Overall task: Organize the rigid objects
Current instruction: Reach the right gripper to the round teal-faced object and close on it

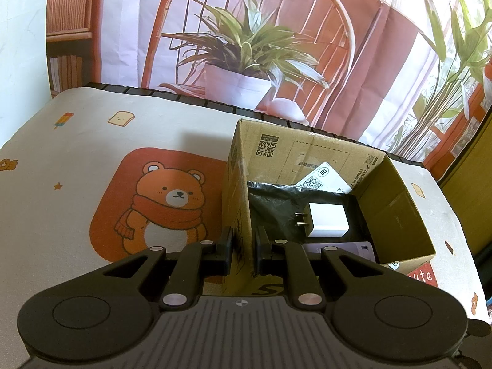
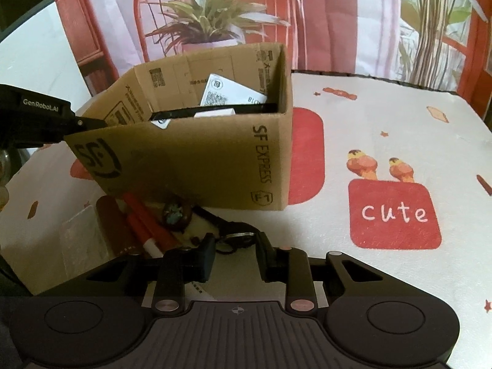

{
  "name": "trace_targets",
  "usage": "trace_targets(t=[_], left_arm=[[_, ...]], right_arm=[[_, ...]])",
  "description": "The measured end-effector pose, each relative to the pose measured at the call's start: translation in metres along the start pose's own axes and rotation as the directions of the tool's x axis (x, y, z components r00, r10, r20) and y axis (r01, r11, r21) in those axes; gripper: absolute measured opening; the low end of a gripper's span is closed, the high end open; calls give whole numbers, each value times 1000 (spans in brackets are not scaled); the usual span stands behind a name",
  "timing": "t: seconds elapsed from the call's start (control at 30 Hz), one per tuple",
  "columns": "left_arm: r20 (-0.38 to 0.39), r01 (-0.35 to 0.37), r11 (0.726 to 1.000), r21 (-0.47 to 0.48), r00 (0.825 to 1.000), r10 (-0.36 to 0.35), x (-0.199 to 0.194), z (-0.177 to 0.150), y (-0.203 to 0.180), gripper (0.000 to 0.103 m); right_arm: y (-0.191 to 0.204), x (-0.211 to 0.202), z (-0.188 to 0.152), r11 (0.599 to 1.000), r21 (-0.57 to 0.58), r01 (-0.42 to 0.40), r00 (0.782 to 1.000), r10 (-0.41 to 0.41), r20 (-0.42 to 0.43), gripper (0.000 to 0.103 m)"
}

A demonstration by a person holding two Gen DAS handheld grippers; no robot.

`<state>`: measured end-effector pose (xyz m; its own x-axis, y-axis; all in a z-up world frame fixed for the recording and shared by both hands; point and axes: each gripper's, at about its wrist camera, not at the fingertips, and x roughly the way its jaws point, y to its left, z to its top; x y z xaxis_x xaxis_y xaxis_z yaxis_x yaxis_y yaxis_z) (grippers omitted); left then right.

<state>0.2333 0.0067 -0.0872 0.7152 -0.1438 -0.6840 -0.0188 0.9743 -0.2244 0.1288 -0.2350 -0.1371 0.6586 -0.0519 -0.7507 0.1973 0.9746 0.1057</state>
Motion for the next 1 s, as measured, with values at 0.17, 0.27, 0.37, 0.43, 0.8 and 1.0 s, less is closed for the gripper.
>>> trace_targets(t=[0.17, 0.27, 0.37, 0.43, 0.8, 1.0], left_arm=[[0, -1, 1000, -1, 1000, 1, 0, 0, 0, 16], [0, 0, 1000, 0, 1000, 0, 0, 0, 0, 16], [0, 0, 1000, 0, 1000, 0, 0, 0, 0, 16], [0, -1, 1000, 0, 1000, 1, 0, 0, 0, 16], [0, 0, 1000, 0, 1000, 0, 0, 0, 0, 16], [1, -2, 1000, 2, 1000, 2, 0, 0, 1, 16]], right_arm=[[3, -9, 3, 1000, -22, -6, 999, 7, 48, 26], [4, -13, 4, 1000, -27, -8, 998, 10, 67, 26], [4, -15, 6, 1000, -29, -8, 997, 10, 83, 25], [5, -18, 7, 999, -31, -9, 995, 12, 97, 0], [3, -13, 6, 1000, -21, -12, 998, 13, 64, 7], [5, -2, 2, 1000, -27, 6, 1000, -6, 1, 16]])
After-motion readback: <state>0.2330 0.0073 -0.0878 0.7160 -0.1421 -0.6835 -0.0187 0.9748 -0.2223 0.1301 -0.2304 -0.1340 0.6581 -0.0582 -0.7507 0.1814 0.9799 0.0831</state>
